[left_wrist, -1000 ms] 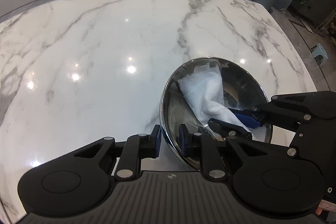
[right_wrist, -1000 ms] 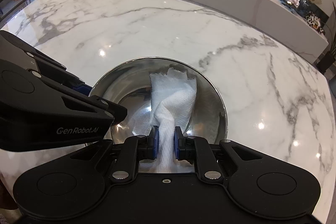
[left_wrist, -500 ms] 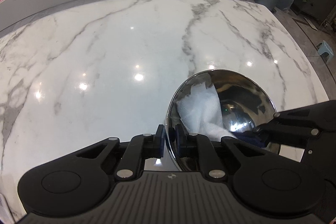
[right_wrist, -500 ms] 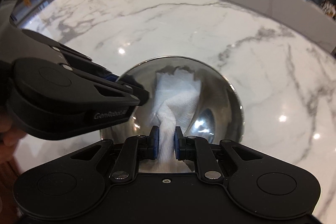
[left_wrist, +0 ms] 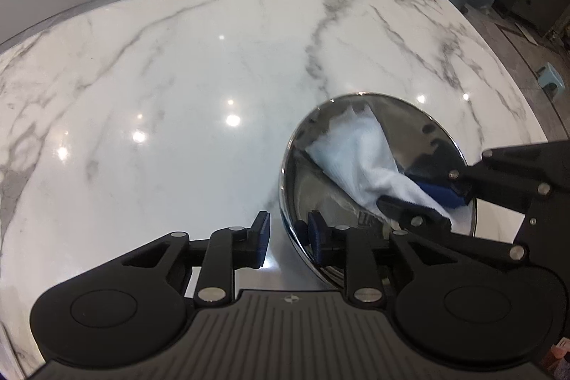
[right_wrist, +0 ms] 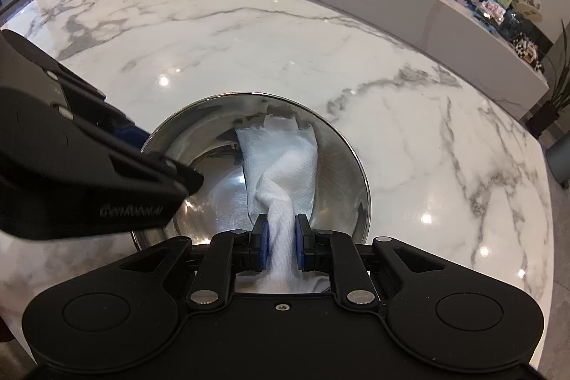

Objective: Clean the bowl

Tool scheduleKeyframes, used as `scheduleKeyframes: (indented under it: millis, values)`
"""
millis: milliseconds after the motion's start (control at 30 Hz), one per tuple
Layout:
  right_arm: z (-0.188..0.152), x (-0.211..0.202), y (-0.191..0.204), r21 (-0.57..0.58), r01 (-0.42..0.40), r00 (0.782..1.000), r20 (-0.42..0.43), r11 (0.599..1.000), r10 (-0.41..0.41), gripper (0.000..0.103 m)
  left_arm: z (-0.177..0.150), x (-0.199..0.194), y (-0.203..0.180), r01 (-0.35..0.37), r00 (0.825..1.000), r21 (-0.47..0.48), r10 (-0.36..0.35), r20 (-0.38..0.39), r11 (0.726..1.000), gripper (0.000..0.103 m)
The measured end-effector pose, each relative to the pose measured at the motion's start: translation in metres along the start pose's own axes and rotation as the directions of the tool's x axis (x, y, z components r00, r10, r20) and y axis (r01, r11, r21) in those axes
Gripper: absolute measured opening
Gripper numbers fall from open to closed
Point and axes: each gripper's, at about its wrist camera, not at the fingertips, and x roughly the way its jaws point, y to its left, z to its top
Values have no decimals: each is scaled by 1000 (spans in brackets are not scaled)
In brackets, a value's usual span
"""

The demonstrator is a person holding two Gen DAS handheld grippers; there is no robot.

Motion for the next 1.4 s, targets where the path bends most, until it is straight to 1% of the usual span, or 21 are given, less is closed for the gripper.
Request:
scheduleKeyframes:
  millis: [33,100,233,433,500,600,633,767,867,900,933,1000,1033,1067,1100,1267,1400]
  values:
    - [0,0,0,-2,2,1000,1,1000,-2,12,0,0,0,5,1000,5,-5,0,1000,21]
    - [1,1,1,-3,5,1000,2,1000,-5,12,0,0,0,22,1000,11,-22,0,1000,15]
    - [1,2,1,-4,12,1000,15,1000,-12,12,0,0,-2,13,1000,21,-13,14,1000,15]
    - [4,5,1,4,7,998,57,1000,-7,12,1,-5,-7,-55,996,66,50,75,996,15]
    - [4,5,2,9,-5,997,73,1000,4,12,1,-8,-6,-65,994,66,58,96,996,15]
    - [6,4,1,19,-26,996,83,999,24,12,2,-14,-8,-96,987,88,84,139,991,13]
    - [6,4,2,21,-32,996,84,999,31,12,2,-16,-10,-118,983,104,101,155,987,12]
    - [7,3,3,15,-35,997,76,999,34,12,0,-15,-14,-148,978,137,125,166,979,11]
    - [7,0,1,33,-65,996,57,997,63,12,0,-15,-14,-159,977,139,135,168,978,9]
    - [7,-1,-2,55,-90,995,47,994,88,12,1,-15,-14,-160,976,139,136,168,977,9]
    - [6,-2,-8,99,-136,990,36,986,133,12,1,-15,-14,-161,976,138,137,169,977,8]
    - [5,-4,-14,148,-194,981,32,970,191,12,1,-14,-14,-157,977,136,134,168,978,9]
    - [5,-5,-19,177,-237,972,34,955,235,12,1,-14,-14,-159,976,137,135,169,978,9]
    - [5,-6,-22,201,-269,963,37,942,267,12,1,-14,-15,-160,976,137,136,169,978,9]
    - [5,-7,-23,210,-283,959,37,936,282,12,1,-14,-15,-160,976,137,136,170,977,9]
    - [4,-7,-22,192,-312,949,11,930,316,12,2,-13,-13,-155,978,134,132,164,979,9]
    - [4,-6,-14,140,-285,957,-13,948,289,12,2,-13,-13,-149,979,134,127,160,980,10]
